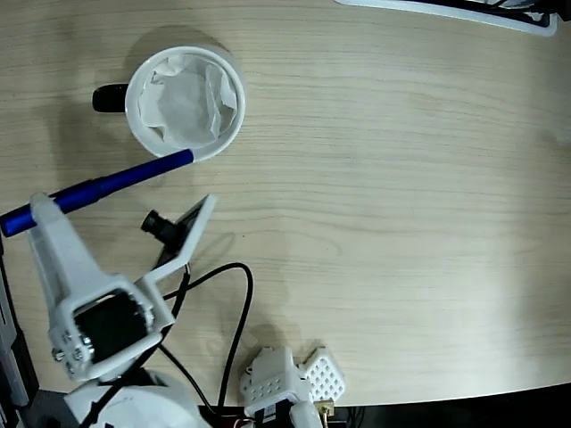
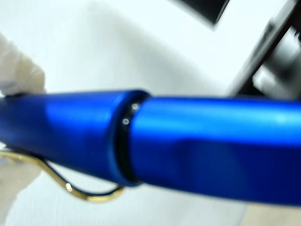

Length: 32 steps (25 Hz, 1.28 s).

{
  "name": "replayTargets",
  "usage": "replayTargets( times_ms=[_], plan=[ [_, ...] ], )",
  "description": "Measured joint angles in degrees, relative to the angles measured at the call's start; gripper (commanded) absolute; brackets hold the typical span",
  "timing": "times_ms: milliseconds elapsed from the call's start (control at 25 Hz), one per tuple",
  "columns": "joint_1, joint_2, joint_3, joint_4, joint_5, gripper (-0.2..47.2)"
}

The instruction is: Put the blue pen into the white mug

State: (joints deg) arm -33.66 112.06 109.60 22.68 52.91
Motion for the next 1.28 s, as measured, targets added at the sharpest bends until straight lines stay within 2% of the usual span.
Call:
replayTargets(
  times_ms=[160, 400, 720, 760, 840, 960, 1000, 1080, 1280],
  plan=[
    [4.13, 0.62, 5.54, -7.38, 0.53, 0.0],
    [6.5, 1.14, 8.79, -13.36, 1.49, 0.0],
    [5.98, 1.14, 13.8, -21.01, 1.85, 0.0],
    [5.54, 1.23, 13.71, -21.18, 1.76, 1.1],
    [4.92, 1.23, 13.8, -21.36, 1.85, 9.7],
    [4.13, 1.14, 14.68, -21.45, 1.58, 16.9],
    [3.52, 1.14, 14.68, -21.45, 1.76, 17.2],
    [2.9, 1.23, 15.64, -21.53, 1.32, 21.3],
    [2.9, 1.41, 17.49, -21.62, -0.97, 21.6]
  ],
)
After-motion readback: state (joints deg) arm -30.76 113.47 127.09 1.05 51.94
